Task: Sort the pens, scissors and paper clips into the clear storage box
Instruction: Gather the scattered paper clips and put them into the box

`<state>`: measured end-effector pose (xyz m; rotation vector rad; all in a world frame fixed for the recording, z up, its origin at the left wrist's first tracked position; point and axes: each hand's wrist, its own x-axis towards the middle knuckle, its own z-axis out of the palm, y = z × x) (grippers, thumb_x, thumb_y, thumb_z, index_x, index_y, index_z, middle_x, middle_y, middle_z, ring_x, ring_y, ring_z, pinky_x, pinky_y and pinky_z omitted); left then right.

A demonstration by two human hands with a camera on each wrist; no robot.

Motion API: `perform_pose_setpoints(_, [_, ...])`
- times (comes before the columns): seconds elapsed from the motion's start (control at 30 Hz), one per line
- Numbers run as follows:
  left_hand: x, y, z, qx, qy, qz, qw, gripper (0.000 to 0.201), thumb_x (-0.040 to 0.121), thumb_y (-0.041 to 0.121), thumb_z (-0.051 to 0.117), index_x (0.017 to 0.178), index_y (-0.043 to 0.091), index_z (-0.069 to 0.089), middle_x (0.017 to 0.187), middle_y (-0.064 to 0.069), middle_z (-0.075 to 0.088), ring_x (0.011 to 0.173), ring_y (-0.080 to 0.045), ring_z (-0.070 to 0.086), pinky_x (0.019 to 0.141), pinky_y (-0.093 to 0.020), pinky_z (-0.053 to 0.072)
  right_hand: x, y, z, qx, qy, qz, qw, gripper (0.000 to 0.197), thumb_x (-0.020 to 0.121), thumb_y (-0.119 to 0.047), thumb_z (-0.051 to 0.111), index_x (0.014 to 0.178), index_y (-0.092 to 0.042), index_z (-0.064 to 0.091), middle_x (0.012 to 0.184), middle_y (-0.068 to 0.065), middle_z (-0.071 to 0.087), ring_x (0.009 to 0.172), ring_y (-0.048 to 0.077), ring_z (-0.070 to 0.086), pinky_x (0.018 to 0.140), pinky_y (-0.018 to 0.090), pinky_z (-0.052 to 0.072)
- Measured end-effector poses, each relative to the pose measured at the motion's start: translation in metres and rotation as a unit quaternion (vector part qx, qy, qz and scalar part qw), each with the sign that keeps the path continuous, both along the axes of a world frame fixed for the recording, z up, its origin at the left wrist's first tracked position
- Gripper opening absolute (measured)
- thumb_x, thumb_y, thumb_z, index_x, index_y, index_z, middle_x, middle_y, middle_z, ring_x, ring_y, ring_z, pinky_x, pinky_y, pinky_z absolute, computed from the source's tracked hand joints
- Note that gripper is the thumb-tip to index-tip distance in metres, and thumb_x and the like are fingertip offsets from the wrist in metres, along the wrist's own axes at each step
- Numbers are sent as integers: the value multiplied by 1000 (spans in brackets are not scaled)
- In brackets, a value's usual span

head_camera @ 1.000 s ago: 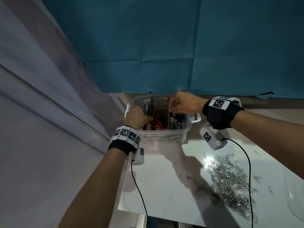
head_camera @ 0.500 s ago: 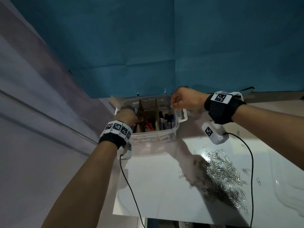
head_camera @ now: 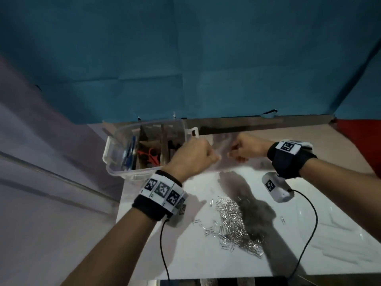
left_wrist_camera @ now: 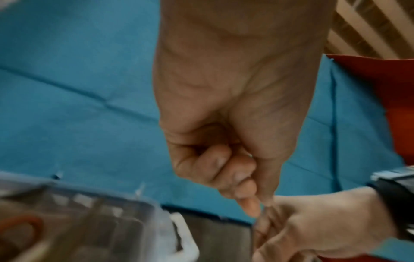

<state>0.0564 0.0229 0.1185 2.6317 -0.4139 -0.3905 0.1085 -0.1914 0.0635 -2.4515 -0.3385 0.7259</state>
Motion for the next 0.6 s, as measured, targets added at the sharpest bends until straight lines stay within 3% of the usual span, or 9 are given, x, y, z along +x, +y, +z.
perform_pose_setpoints(0.07, [-8, -26, -36, 2, 46, -35, 998, 36, 94, 34, 66, 65, 13, 65, 64, -1, 65, 56, -14, 61, 60, -30, 50, -13, -21, -27, -34, 36, -9, 999, 20, 95, -16, 62, 89, 1, 72, 80, 13, 73, 65, 20, 66, 57, 26, 51])
perform_pose_setpoints(0.13, [-9, -40, -76, 12, 74, -35, 997, 26, 96, 29, 63, 87, 6, 73, 83, -6, 73, 72, -17, 67, 76, -34, 57, -21, -41, -49, -74, 17, -34, 997, 19, 90, -16, 64, 94, 0, 73, 88, 12, 73, 77, 24, 69, 62, 29, 49])
perform_pose_setpoints(0.23, [-3, -47, -127, 38, 76, -4, 996, 22, 95, 21, 58, 105, 3, 62, 123, -17, 62, 104, -31, 62, 90, -41, 54, -26, -72, -76, -142, -45, -105, 983, 28, 88, -19, 63, 107, 1, 65, 110, 17, 66, 100, 33, 62, 82, 33, 47])
perform_pose_setpoints(0.3, [-2, -50, -151, 55, 56, 11, 997, 29, 95, 19, 55, 120, 5, 54, 138, -18, 48, 121, -36, 50, 102, -44, 49, -29, -88, -95, -184, -67, -129, 972, 34, 87, -25, 62, 111, -1, 61, 116, 22, 60, 104, 38, 58, 89, 38, 47])
perform_pose_setpoints(0.37, [-6, -54, -169, 73, 25, 6, 997, 42, 98, 19, 52, 138, 8, 44, 144, -12, 42, 129, -33, 40, 107, -45, 44, -37, -92, -110, -210, -65, -116, 969, 35, 88, -26, 60, 113, -2, 60, 123, 22, 55, 109, 39, 53, 95, 42, 46])
perform_pose_setpoints(0.47, [-21, -60, -184, 95, -29, -36, 994, 32, 99, 15, 50, 130, 7, 51, 137, -9, 48, 121, -28, 44, 98, -43, 49, -64, -73, -113, -170, -88, -79, 978, 23, 92, -13, 56, 112, -3, 61, 131, 18, 45, 118, 37, 43, 102, 40, 40])
perform_pose_setpoints(0.53, [-33, -62, -189, 77, -50, -74, 993, 17, 95, 7, 54, 111, 9, 58, 126, -7, 53, 111, -25, 48, 91, -38, 51, -86, -58, -115, -130, -102, -40, 985, 19, 92, -12, 55, 109, -6, 61, 123, 14, 48, 116, 30, 42, 96, 37, 43])
perform_pose_setpoints(0.6, [-39, -60, -189, 39, -50, -102, 993, 10, 94, 5, 54, 91, 14, 56, 112, -4, 55, 103, -24, 51, 87, -37, 50, -99, -50, -114, -97, -97, 25, 990, 14, 88, -16, 60, 101, -12, 64, 110, 8, 52, 105, 25, 46, 87, 36, 46])
